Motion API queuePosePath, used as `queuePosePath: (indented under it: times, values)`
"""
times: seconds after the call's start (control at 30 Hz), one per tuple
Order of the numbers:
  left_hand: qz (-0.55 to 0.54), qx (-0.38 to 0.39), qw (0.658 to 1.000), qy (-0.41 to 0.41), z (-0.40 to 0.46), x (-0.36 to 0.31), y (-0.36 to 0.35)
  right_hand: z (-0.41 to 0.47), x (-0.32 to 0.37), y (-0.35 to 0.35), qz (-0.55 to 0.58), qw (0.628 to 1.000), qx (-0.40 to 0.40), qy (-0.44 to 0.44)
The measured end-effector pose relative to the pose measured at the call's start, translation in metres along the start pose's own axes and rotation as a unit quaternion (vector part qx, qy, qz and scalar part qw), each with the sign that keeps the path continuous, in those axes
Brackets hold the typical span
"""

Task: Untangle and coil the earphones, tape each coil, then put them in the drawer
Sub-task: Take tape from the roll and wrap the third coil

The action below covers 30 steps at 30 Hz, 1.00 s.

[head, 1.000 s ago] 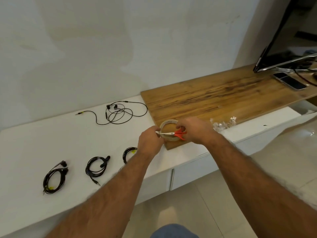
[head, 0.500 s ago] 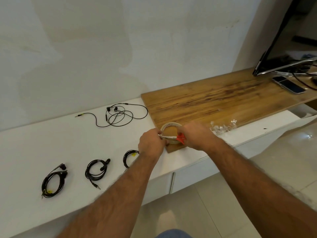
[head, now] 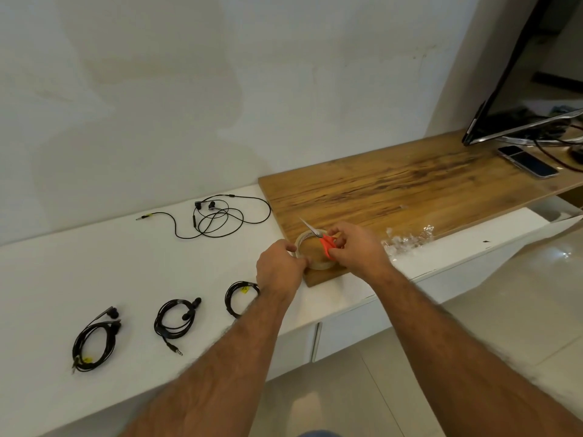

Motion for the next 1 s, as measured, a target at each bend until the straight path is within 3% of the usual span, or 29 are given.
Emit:
queuePosePath:
  times: [0.13, 0.47, 0.73, 0.87, 1.0]
  values:
    - [0.000, -0.008, 1.000, 0.020, 0.005, 0.000, 0.001, 0.000, -0.005, -0.005, 0.042, 0.999, -0.003, -0.008]
    - [-0.068, -0.022, 0.997, 0.021, -0.001, 0.002, 0.005, -0.004, -0.001, -0.005, 0.013, 1.000, 0.012, -0.015]
    - [-0.139, 0.004, 0.990, 0.025, -0.003, 0.008, 0.011, -0.012, -0.001, -0.003, -0.002, 0.998, 0.069, 0.009]
    - [-0.123, 0.007, 0.992, 0.009, -0.004, 0.010, 0.014, -0.016, -0.006, -0.005, 0.014, 0.997, 0.071, 0.024]
    - [-0.034, -0.002, 0.999, -0.026, -0.005, 0.006, 0.019, -0.014, -0.005, -0.008, -0.001, 0.999, 0.034, 0.016]
Point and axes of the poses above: each hand's wrist, its own z-axis towards the middle knuckle, its own y-axis out of the back of the hand, x = y × z, the point moved 4 cm from there along z, towards the middle knuckle, and after that the axes turned 13 degrees about -y, right-handed, at the moved point
